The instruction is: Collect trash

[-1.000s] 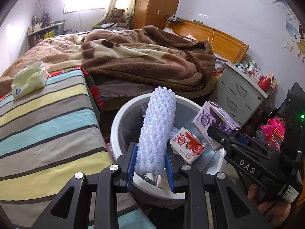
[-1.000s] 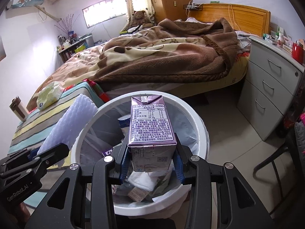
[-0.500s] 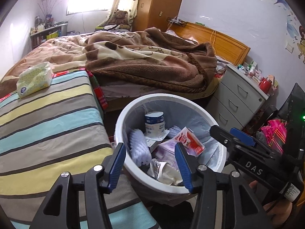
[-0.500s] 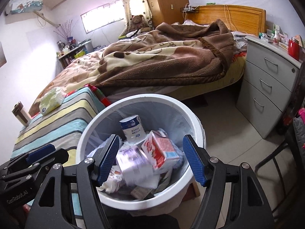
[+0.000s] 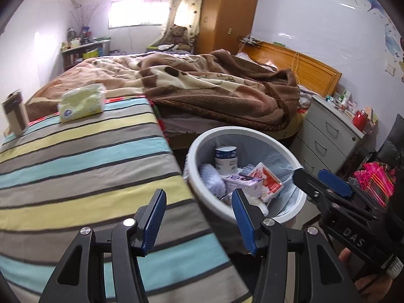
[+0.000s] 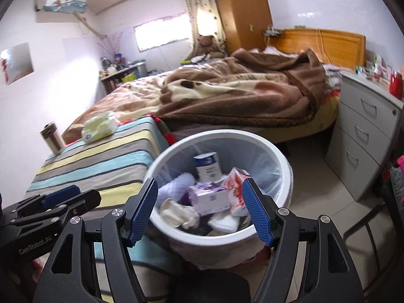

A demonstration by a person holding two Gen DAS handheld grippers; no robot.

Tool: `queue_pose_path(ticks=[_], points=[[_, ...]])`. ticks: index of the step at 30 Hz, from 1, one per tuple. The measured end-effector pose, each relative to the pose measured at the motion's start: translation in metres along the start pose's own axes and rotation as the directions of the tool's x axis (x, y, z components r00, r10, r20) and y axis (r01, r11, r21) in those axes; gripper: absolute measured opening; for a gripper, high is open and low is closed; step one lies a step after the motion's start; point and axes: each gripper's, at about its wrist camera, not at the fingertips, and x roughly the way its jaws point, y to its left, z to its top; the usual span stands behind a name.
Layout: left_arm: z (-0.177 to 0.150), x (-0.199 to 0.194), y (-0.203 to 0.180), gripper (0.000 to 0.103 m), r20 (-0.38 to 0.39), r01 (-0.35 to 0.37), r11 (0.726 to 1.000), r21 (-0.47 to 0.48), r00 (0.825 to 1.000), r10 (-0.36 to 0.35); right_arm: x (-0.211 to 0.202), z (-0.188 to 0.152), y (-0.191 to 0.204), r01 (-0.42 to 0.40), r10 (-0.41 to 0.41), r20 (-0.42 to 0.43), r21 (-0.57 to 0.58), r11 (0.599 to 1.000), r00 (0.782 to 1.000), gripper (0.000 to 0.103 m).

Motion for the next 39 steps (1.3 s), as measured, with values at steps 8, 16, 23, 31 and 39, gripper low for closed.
queue_pose_path(ticks=[8, 16, 23, 31, 39], points=[[-0.031, -0.037, 0.016, 0.054, 0.058, -0.128, 0.992, -0.005, 0.990, 0.128, -0.011, -0.013, 0.015, -0.054, 0.055, 0.021, -0.042, 0.998, 0.998, 0.071], [-0.056, -0.065, 0.024, 0.054, 0.108, -0.189, 0.982, -0.016, 0.976, 0.189, -0.027, -0.025, 0.030, -0.098, 0.101, 0.056, -0.063, 0.993, 0.993, 0.071], [-0.067, -0.075, 0.031, 0.054, 0.116, -0.202, 0.978, -0.044, 0.972, 0.206, -0.028, -0.031, 0.039, -0.107, 0.112, 0.059, -0.087, 0.990, 0.992, 0.071], [-0.073, -0.078, 0.037, 0.054, 0.118, -0.212, 0.975, -0.070, 0.968, 0.219, -0.033, -0.034, 0.042, -0.108, 0.115, 0.063, -0.100, 0.989, 0.991, 0.071], [-0.073, -0.083, 0.036, 0.054, 0.122, -0.215, 0.974, -0.067, 0.968, 0.222, -0.034, -0.036, 0.043, -0.106, 0.113, 0.067, -0.099, 0.990, 0.991, 0.071]])
